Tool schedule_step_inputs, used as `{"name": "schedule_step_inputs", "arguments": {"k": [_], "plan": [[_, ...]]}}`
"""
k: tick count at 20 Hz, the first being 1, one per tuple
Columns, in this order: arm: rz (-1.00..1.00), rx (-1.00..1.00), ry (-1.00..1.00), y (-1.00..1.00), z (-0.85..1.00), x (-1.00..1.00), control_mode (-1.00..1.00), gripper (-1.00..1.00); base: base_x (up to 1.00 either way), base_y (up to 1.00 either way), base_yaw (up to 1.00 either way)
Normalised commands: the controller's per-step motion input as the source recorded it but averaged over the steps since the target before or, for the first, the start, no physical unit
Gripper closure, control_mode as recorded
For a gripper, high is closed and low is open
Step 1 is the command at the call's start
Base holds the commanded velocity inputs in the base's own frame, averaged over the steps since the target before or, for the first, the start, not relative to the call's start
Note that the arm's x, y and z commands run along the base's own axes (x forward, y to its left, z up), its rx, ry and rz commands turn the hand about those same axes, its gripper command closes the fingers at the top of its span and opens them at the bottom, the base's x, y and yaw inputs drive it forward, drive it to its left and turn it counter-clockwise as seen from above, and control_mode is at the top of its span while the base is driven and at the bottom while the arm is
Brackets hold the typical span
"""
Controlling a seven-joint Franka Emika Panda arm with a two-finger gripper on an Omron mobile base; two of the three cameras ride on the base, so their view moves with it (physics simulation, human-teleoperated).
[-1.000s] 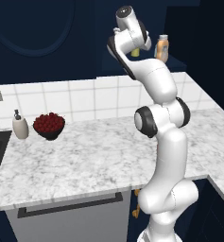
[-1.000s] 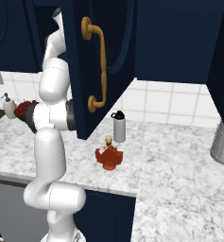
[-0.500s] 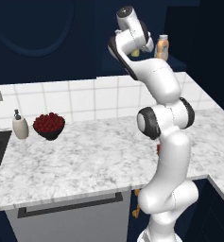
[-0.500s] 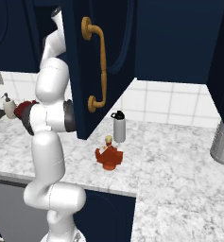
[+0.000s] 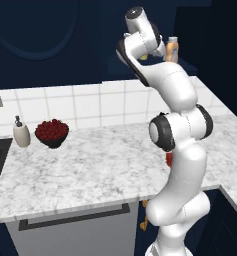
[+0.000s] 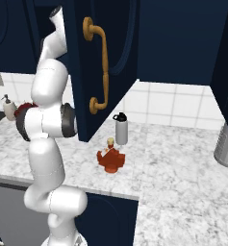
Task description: Put the shaker and condiment bottle from the counter next to their counterparts in the cabinet.
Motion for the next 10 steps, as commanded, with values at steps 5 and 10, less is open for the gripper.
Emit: {"name": "schedule_step_inputs", "arguments": {"k": [5,10], "plan": [[0.01,0.00,-0.06,-0.03,-0.24,-0.89,-1.00,-1.00,0.00,0.00,0.00],[0.00,0.00,-0.11,0.00,-0.36,-0.99,-1.00,-1.00,0.00,0.00,0.00]]}}
